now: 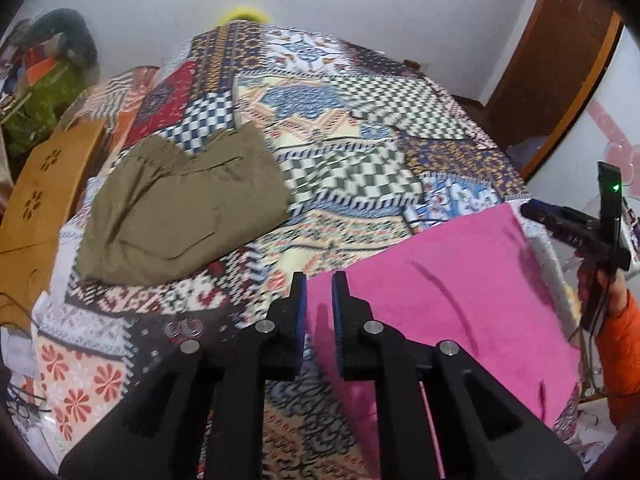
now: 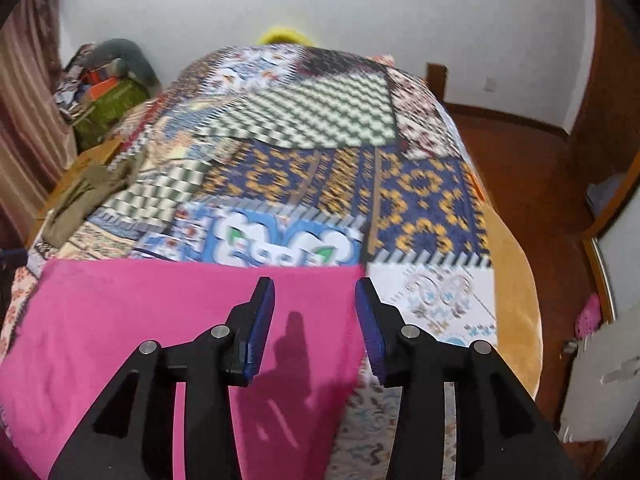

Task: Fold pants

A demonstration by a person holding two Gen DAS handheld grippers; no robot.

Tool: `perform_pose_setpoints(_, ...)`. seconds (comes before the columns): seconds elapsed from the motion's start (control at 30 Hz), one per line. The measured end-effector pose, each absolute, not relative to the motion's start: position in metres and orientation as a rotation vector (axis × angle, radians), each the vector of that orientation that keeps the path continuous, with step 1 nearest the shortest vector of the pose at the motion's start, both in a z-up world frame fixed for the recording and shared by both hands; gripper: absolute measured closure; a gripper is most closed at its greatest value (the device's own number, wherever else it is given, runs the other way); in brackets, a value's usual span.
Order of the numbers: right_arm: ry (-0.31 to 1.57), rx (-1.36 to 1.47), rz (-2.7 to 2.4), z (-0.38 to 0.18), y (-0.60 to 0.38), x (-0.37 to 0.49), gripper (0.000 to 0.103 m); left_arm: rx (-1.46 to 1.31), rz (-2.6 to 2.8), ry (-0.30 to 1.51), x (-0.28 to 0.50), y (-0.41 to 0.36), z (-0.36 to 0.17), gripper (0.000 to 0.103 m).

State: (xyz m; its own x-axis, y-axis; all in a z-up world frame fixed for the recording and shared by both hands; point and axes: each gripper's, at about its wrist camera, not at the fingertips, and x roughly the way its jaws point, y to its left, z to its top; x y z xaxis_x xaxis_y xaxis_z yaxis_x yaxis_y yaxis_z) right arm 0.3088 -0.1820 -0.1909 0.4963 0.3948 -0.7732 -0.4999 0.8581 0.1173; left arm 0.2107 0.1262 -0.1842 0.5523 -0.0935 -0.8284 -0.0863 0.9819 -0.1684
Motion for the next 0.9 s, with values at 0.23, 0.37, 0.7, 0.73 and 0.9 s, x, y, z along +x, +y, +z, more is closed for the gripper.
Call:
perform_pose_setpoints(0.23, 0.998, -0.221, 0.63, -0.22, -0.138, 0.311, 0.065, -0.198, -0.059, 1.084, 0.238, 0.102, -0.22, 0.08)
perform_pose_setpoints(0.37, 1.027, -0.239, 0.636, -0.239, -0.137, 0.312, 0.062, -0.215, -0.068, 1.092, 0.235, 0.106, -0.237, 0.079)
perform_pose_setpoints(0.7, 1.055, -0.214, 0.546, -0.238, -0.183, 0.306, 0.058, -0.178, -0.039, 1.083, 0.209, 0.116, -0.231, 0.078)
perform_pose_setpoints(0.73, 1.055, -0.215, 0.538, -0.237, -0.185, 0.304, 0.058, -0.166, -0.025, 1.087, 0.206, 0.116, -0.23, 0.075)
perform_pose_setpoints(0.9, 1.06, -0.217, 0.487, -0.227, -0.199, 0.293, 0.058, -0.17, 0.062, 1.094, 0.187, 0.129, -0.224, 0.067)
